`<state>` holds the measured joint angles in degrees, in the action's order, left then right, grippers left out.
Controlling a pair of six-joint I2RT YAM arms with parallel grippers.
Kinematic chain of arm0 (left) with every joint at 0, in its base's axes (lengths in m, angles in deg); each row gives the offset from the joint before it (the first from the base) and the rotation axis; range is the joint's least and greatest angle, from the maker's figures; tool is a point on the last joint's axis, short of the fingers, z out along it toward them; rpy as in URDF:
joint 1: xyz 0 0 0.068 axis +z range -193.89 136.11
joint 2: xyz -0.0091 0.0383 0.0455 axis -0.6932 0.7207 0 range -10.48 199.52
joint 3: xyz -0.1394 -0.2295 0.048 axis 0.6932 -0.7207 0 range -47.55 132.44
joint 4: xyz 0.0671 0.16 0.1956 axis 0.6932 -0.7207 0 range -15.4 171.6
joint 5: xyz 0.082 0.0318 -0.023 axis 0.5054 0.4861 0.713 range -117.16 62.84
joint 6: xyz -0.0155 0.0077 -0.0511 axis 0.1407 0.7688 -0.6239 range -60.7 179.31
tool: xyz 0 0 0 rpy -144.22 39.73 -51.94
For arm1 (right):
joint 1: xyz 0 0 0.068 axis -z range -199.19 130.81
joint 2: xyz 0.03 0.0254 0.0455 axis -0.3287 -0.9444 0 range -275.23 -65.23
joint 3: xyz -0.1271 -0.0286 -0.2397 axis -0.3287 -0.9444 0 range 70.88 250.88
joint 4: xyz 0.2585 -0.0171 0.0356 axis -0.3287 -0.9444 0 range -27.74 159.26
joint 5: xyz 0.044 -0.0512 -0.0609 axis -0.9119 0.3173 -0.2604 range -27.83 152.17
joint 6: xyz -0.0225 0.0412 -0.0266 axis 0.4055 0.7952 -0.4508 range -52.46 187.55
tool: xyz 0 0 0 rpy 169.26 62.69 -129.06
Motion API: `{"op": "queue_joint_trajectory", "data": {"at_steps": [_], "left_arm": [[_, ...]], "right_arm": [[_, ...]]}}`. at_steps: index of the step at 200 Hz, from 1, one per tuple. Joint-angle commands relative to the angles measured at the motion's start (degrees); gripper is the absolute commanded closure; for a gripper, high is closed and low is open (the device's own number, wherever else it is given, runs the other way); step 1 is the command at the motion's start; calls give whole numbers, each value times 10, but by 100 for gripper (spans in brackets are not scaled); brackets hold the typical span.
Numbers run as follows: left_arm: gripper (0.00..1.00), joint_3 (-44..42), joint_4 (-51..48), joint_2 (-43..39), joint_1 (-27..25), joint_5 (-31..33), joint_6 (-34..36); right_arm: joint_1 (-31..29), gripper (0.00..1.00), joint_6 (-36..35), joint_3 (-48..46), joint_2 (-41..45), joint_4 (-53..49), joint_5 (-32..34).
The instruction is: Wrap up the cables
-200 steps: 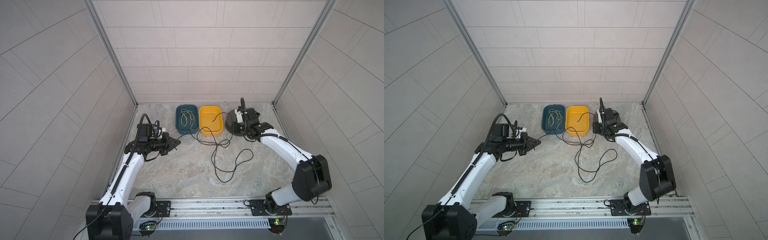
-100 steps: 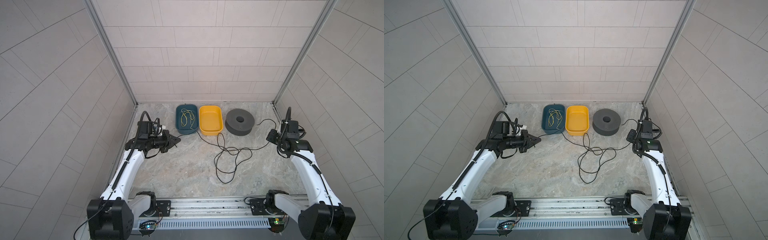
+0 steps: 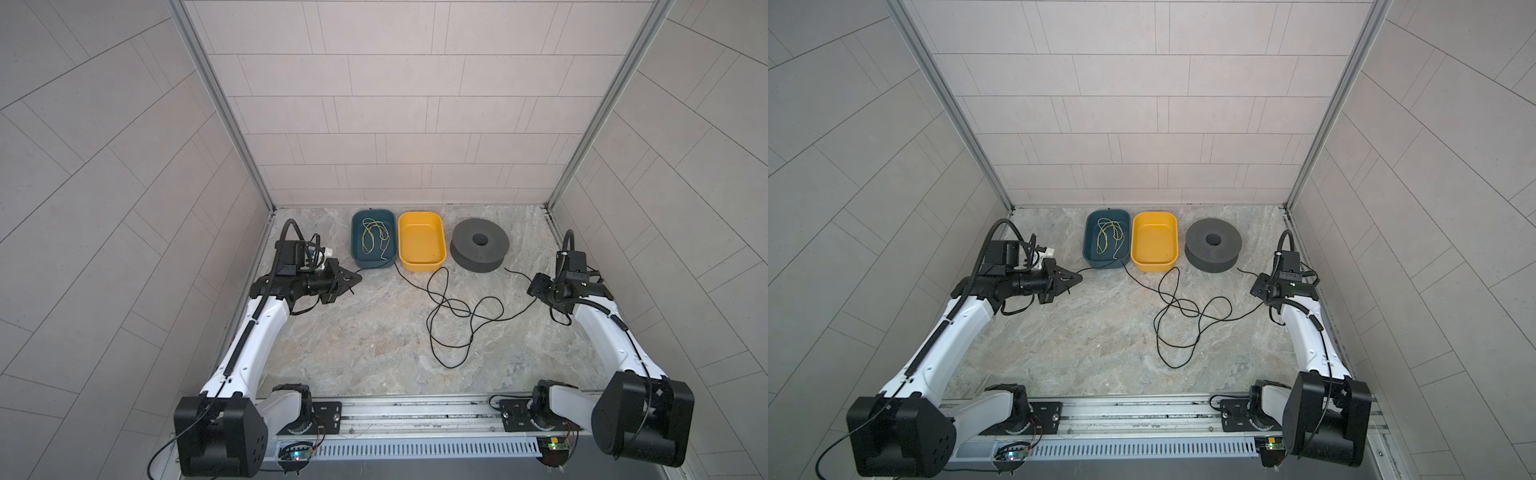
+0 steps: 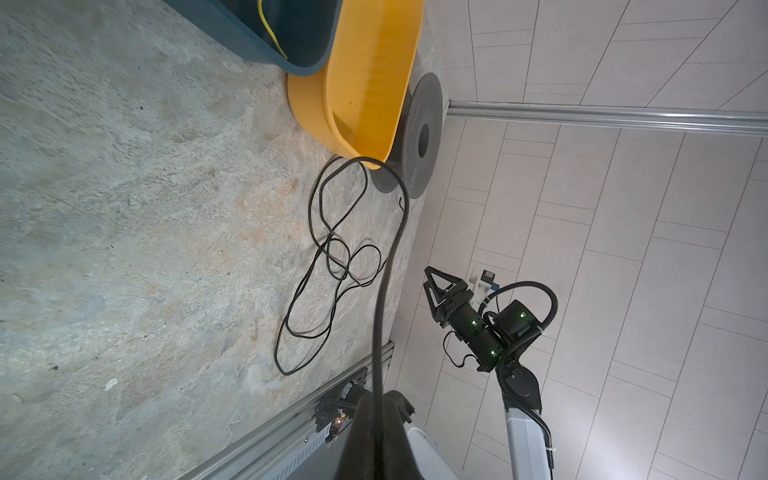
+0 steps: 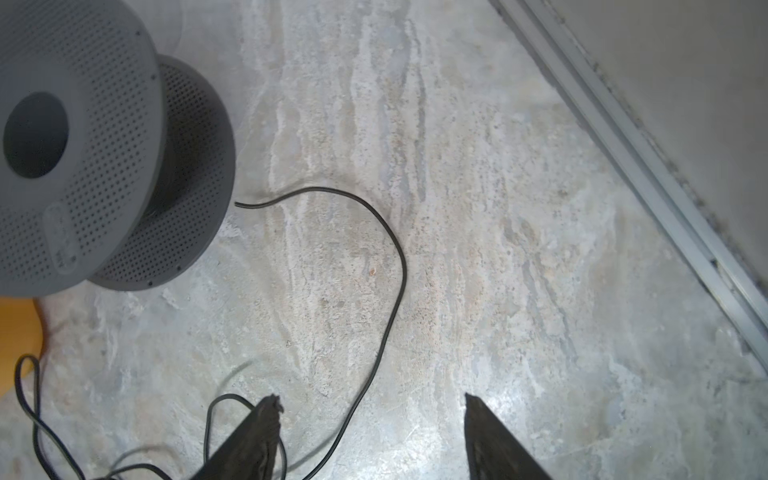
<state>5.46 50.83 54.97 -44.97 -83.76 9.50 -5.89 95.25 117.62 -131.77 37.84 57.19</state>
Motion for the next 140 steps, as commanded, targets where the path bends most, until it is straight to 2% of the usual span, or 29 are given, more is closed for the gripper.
{"op": "queue_joint_trajectory", "data": {"at_steps": [1, 29, 80, 140], "left_arm": [[100, -13, -2, 5, 3, -8, 18], [100, -20, 6, 8, 3, -10, 20], [100, -43, 7, 5, 3, -13, 25], [100, -56, 7, -7, 3, -8, 19]], "right_arm": [[2, 20, 12, -1, 6, 56, -55], [2, 19, 65, -28, -23, 193, -147], [1, 21, 165, -5, -179, 378, -266], [1, 26, 257, 0, -300, 572, -310]]}}
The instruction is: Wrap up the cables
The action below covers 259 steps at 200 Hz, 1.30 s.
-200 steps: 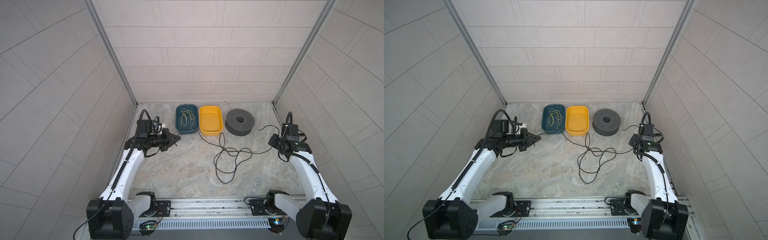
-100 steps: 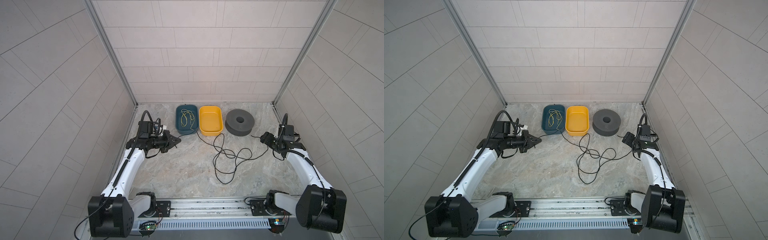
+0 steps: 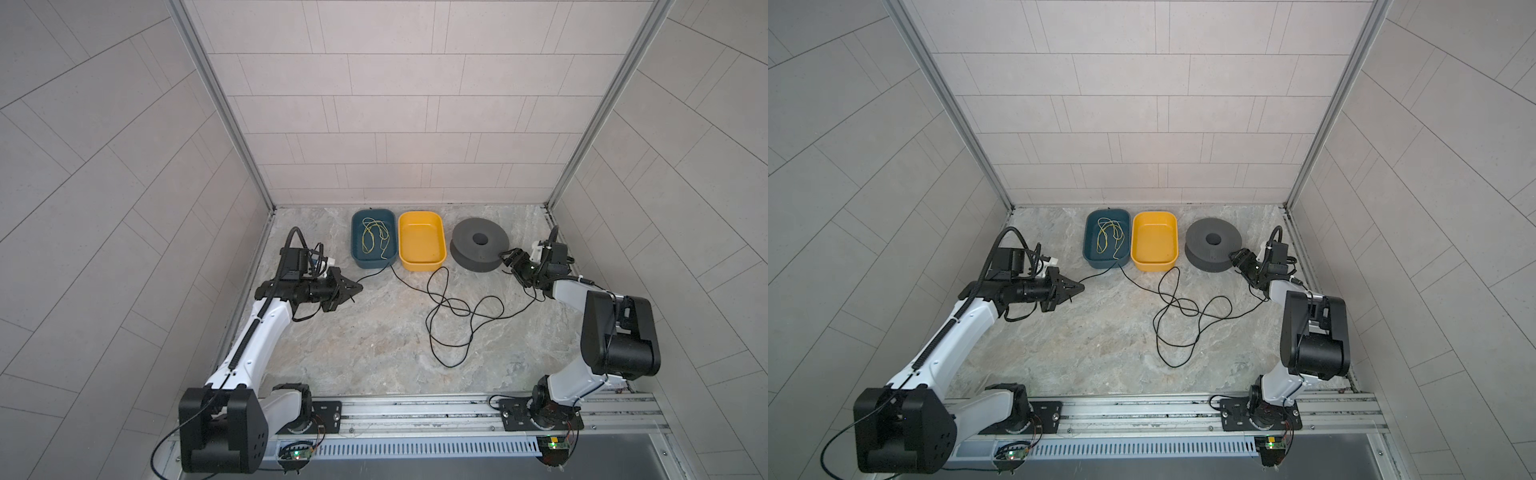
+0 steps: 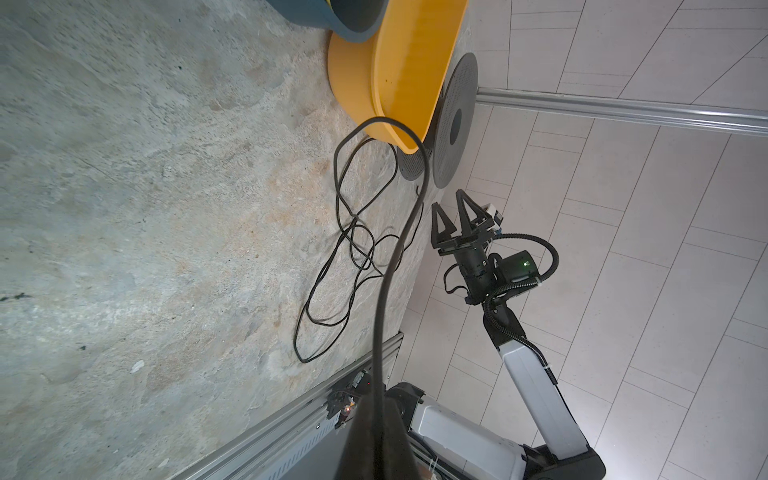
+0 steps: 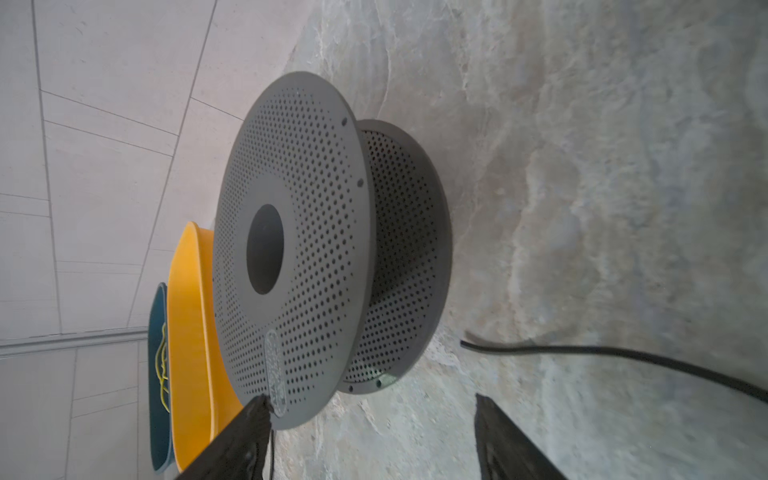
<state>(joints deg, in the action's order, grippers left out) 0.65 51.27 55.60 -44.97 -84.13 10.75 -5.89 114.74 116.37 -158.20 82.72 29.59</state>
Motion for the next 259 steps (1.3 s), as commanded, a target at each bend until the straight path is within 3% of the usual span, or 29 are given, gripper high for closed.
{"op": "queue_joint_trajectory", "data": {"at_steps": [1, 62, 136, 172, 203, 259], "left_arm": [[100, -8, 2, -14, 3, -4, 7], [100, -13, -17, -29, 4, -1, 11], [100, -60, -30, -71, 3, 2, 7], [100, -57, -42, -79, 3, 3, 10], [100, -57, -44, -79, 3, 7, 12], [100, -74, -55, -83, 3, 2, 24]], "right_arm": [[1, 26, 65, 13, -38, 127, -35], [0, 37, 197, 12, -170, 372, -69], [0, 67, 288, 29, -251, 542, -88], [0, 88, 284, 29, -260, 535, -90], [0, 100, 280, 25, -246, 534, -90], [-5, 100, 238, 11, -144, 457, -87]]}}
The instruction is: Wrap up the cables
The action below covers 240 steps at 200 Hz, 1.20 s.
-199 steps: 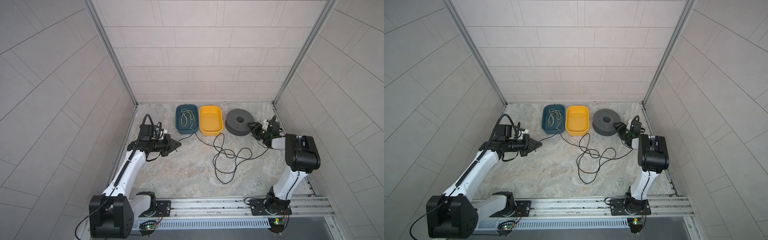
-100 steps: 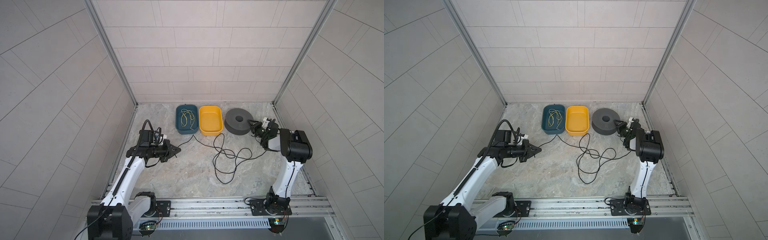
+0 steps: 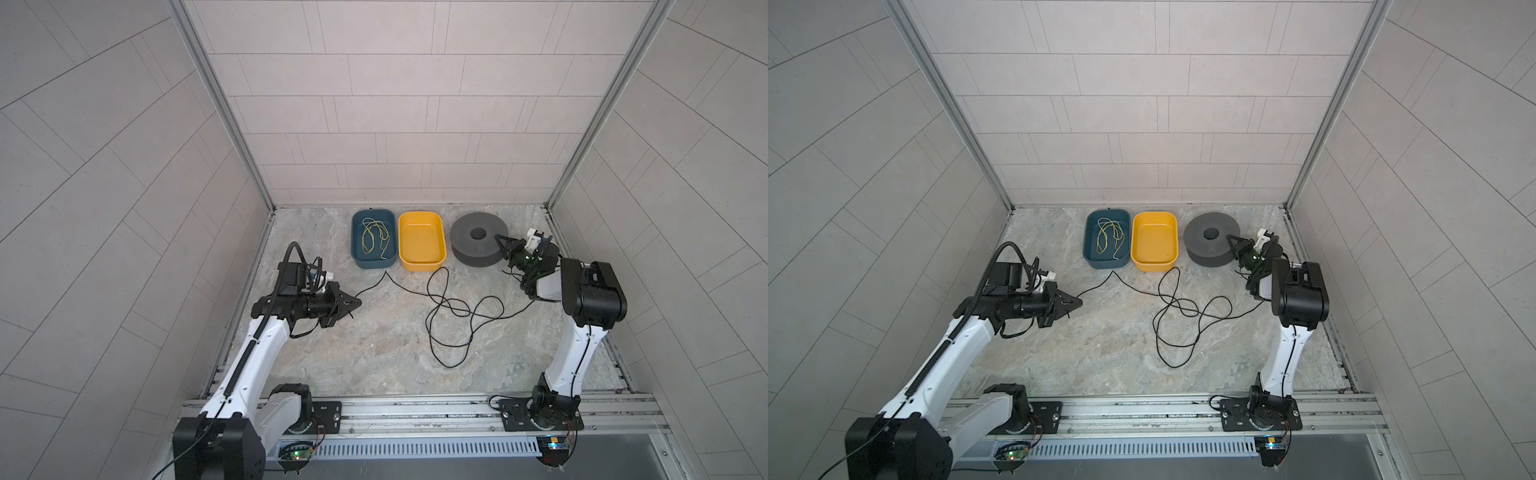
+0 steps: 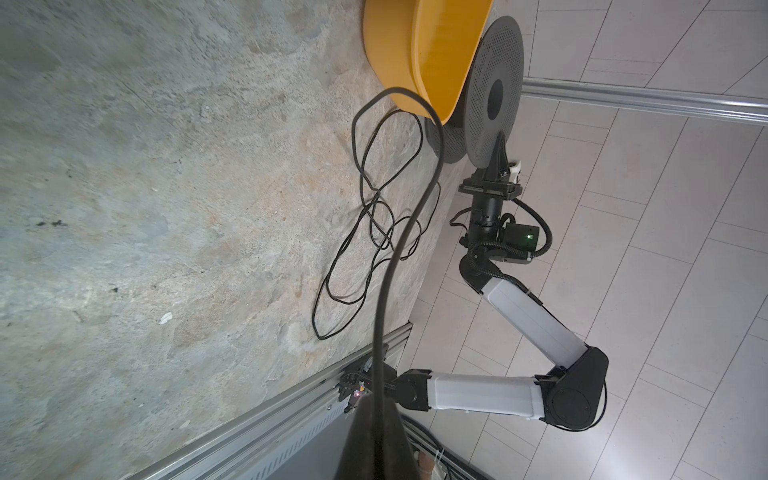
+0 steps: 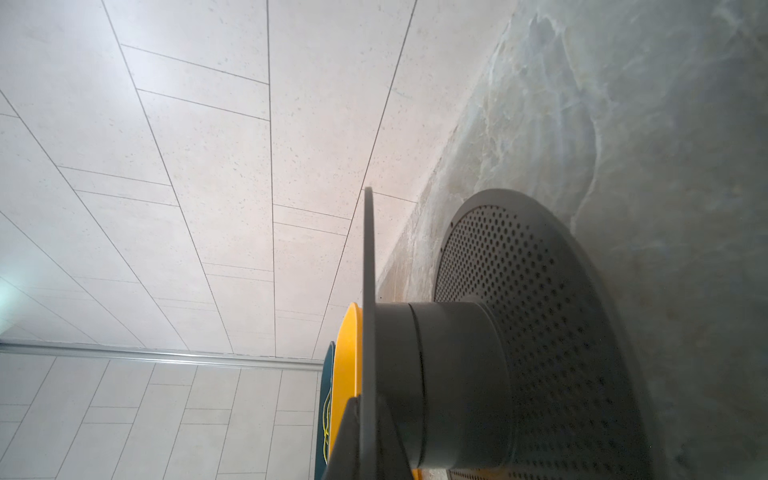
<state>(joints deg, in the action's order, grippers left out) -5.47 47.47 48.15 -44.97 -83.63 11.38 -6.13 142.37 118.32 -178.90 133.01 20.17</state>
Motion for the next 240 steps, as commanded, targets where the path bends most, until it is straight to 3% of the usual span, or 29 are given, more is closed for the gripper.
{"op": "queue_joint_trajectory", "data": {"at_steps": [1, 34, 74, 122, 172, 225, 240], "left_arm": [[100, -13, -17, -9, 3, -2, 17], [100, -18, -52, -11, 3, -3, 49], [100, -9, -135, -5, 1, -4, 132], [100, 9, -221, 3, -16, 33, 198], [100, 1, -219, -23, -22, 42, 188], [100, 1, -192, -39, -23, 56, 170], [100, 0, -192, -37, -23, 63, 173]], "right_arm": [[-3, 100, -40, -9, 65, -49, 7], [-23, 100, -127, 4, 172, -215, 19], [-78, 100, -320, 85, 312, -569, 103], [-149, 100, -422, 153, 428, -809, 197], [-311, 100, -411, 185, 499, -906, 314], [-517, 100, -388, 203, 480, -899, 481], [-554, 100, -379, 209, 462, -876, 496]]}}
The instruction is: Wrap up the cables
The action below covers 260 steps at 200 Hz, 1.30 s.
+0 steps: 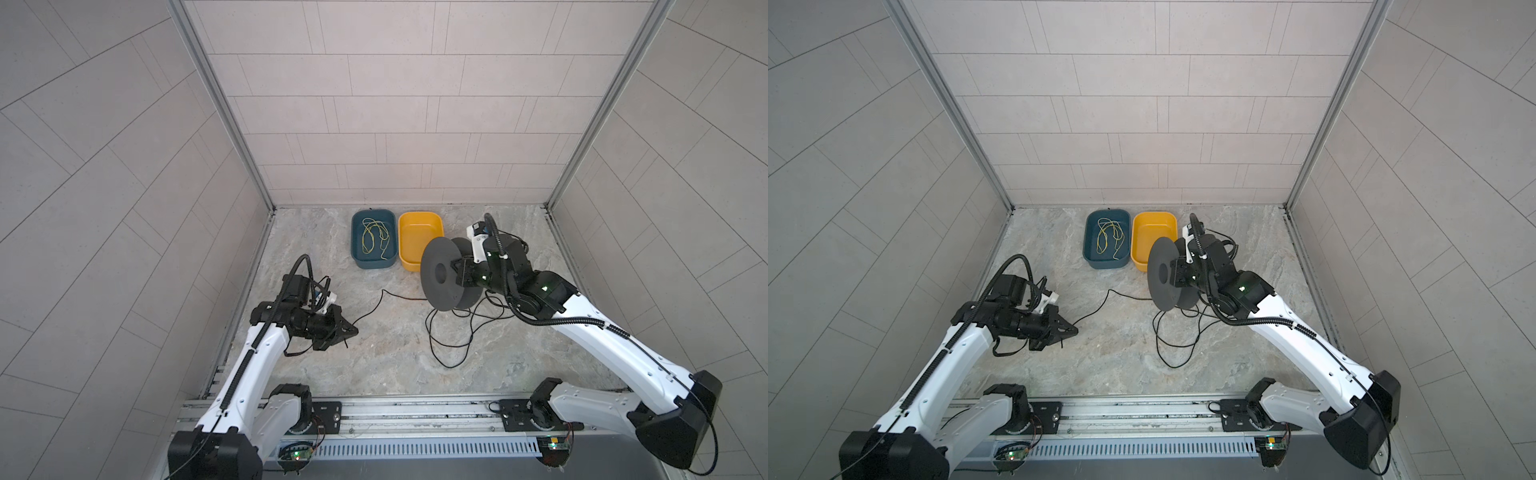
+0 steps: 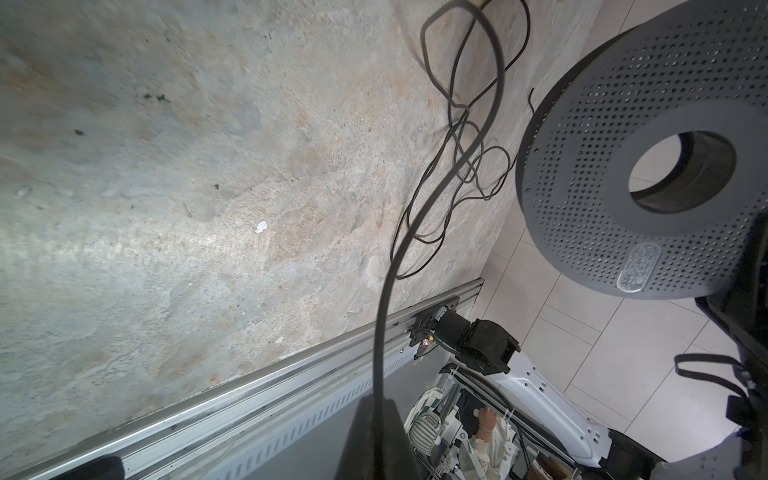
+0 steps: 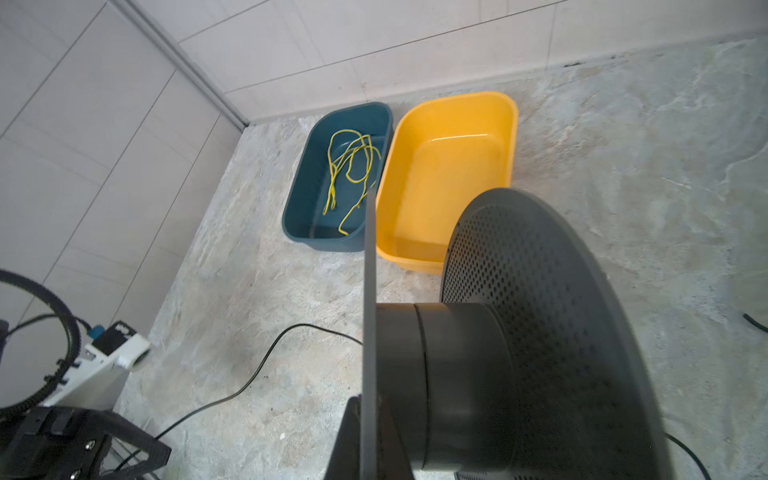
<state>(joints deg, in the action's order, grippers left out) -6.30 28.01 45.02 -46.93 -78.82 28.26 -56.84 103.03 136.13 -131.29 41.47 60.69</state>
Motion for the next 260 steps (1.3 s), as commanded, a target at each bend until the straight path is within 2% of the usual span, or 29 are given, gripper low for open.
{"op": "queue_joint_trajectory", "data": {"at_steps": [1, 27, 74, 101, 169, 260], "left_arm": [[100, 9, 2, -6, -5, 16, 5], [100, 18, -42, -2, -15, 68, 28], [100, 15, -81, 1, -42, 100, 47], [100, 11, -90, 6, -47, 96, 59], [100, 15, -94, 18, -51, 99, 71], [100, 24, -98, 22, -51, 92, 76]], "right_arm": [[-49, 100, 14, 32, -16, 41, 93], [-99, 100, 23, 66, -60, 45, 137], [-150, 100, 72, 120, -151, 38, 215], [-168, 100, 78, 131, -191, 59, 260], [-180, 100, 81, 195, -315, 105, 312], [-191, 100, 93, 293, -443, 86, 398]]}}
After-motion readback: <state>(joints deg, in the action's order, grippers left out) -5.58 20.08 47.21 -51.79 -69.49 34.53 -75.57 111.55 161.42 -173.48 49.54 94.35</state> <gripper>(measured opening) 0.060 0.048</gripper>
